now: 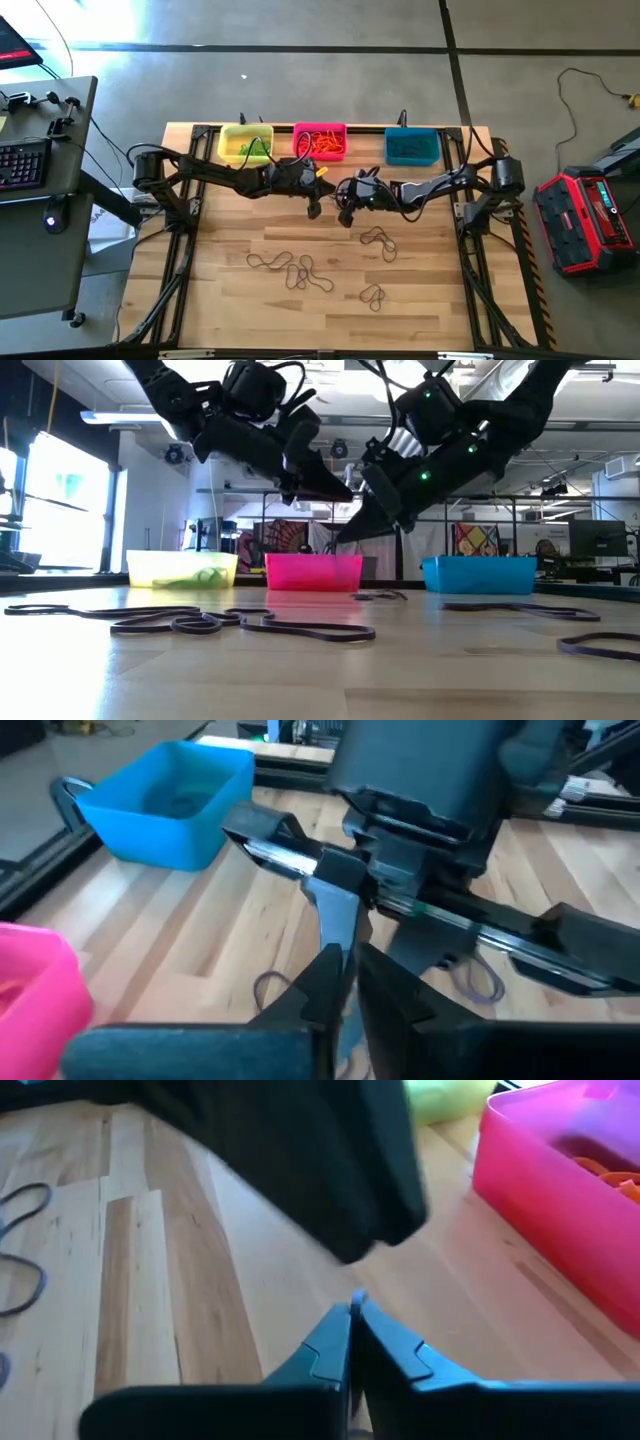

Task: Sort rubber bands into baskets
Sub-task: Put the violet rubber band into the blue bin

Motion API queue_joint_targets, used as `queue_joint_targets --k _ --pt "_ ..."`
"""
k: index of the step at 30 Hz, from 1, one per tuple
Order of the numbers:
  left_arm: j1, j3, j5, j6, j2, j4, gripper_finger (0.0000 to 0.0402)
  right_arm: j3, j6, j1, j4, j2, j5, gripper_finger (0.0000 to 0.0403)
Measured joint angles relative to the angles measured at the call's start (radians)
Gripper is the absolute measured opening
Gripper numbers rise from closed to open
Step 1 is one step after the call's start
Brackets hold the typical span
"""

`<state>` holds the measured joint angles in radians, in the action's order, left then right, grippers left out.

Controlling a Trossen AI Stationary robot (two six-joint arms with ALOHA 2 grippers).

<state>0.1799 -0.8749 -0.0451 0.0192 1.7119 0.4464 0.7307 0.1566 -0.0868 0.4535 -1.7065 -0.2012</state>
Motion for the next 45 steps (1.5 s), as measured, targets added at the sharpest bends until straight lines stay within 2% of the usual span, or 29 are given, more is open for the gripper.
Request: queue_joint_targets --k 6,13,18,24,31,37,43,45 --pt "0.000 0.046 -0.029 0.071 0.000 0.046 0.0079 0.000 0.027 -0.010 -0.059 0.016 -0.014 0.0008" --pt "0.018 0.131 -0.015 0.092 0.000 0.217 0.0131 0.001 0.037 -0.036 -0.267 0.163 -0.147 0.0002" --pt "0.019 0.162 0.008 0.108 0.000 0.262 0.0138 0.001 0.021 -0.069 -0.394 0.320 -0.263 0.0001" --pt "0.015 0.182 0.013 0.135 0.000 0.256 0.0138 0.001 -0.037 -0.137 -0.522 0.515 -0.353 0.0001" --pt "0.004 0.188 0.014 0.135 0.000 0.255 0.0138 0.001 -0.134 -0.267 -0.628 0.668 -0.482 0.0000" --pt "0.000 0.188 0.016 0.135 0.000 0.248 0.0138 0.001 -0.141 -0.431 -0.722 0.670 -0.481 0.0000" --pt "0.000 0.188 0.016 0.135 0.000 0.232 0.0138 0.001 -0.190 -0.552 -0.719 0.615 -0.474 0.0000" --pt "0.000 0.188 0.016 0.135 0.000 0.228 0.0138 0.001 -0.191 -0.587 -0.719 0.592 -0.442 0.0000"
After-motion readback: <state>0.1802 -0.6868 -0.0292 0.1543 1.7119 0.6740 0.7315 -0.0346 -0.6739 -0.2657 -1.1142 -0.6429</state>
